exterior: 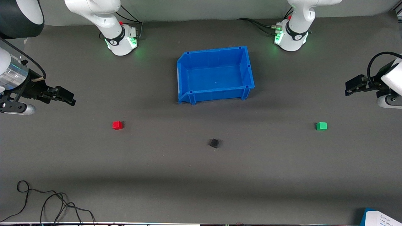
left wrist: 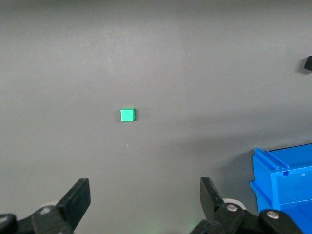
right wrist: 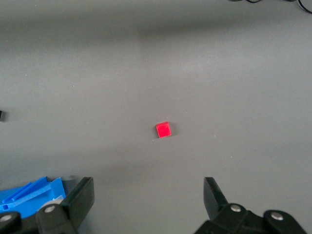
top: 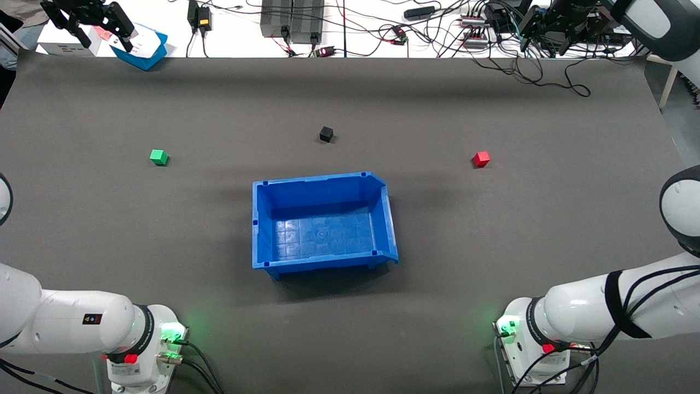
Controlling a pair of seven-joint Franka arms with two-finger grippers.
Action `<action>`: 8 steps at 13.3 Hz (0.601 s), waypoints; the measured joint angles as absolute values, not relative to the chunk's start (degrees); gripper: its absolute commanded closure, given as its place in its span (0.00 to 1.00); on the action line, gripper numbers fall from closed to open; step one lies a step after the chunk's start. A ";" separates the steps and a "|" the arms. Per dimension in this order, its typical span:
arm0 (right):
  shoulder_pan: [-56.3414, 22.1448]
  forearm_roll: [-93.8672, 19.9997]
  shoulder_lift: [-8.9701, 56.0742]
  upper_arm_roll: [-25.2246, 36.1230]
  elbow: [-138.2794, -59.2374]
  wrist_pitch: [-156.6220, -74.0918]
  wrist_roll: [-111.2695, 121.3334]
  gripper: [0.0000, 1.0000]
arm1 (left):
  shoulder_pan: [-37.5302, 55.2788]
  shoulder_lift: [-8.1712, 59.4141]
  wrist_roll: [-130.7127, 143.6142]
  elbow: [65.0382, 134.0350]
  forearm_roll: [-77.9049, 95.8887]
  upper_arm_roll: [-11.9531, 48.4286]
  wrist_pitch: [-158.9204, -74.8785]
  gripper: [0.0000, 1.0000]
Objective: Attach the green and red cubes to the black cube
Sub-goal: 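Move the right gripper toward the red cube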
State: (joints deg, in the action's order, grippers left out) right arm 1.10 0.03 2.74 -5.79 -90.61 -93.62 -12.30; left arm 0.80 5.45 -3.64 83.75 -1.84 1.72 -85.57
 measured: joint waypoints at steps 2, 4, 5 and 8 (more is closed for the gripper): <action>1.10 0.03 2.73 -5.79 -90.57 -93.62 -12.30 0.00 | 0.80 5.45 -3.79 83.75 -1.84 1.72 -85.57 0.00; 1.10 0.03 2.72 -5.79 -90.49 -93.62 -12.30 0.00 | 0.80 5.45 -4.11 83.75 -1.84 1.68 -85.57 0.00; 1.10 0.03 2.72 -5.79 -90.45 -93.62 -12.30 0.00 | 0.80 5.45 -4.18 83.75 -1.84 1.68 -85.57 0.00; 1.11 0.03 2.77 -5.84 -89.84 -93.62 -12.30 0.00 | 0.77 5.45 -4.25 83.75 -1.84 1.65 -85.57 0.00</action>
